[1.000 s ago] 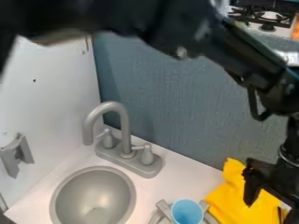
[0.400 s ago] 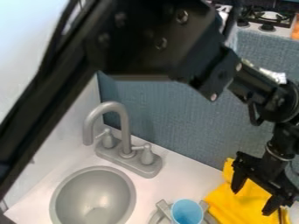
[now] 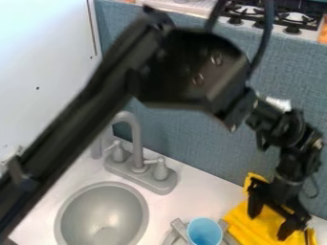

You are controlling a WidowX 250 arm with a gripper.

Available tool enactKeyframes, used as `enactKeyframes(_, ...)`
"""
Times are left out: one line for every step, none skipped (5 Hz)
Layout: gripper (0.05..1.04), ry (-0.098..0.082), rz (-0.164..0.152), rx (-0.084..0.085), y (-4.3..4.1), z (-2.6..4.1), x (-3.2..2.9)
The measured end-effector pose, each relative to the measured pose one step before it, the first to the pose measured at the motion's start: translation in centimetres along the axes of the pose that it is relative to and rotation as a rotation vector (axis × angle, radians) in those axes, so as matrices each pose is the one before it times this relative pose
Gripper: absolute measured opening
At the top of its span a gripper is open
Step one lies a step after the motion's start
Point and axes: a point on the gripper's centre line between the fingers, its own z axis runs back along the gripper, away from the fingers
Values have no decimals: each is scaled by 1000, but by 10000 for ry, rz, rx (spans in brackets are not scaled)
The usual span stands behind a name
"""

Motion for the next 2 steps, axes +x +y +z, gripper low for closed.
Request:
enactKeyframes(1001,216,-223,-2,54,-1513,557)
enactKeyframes(1001,156,52,-26,622,-494,64)
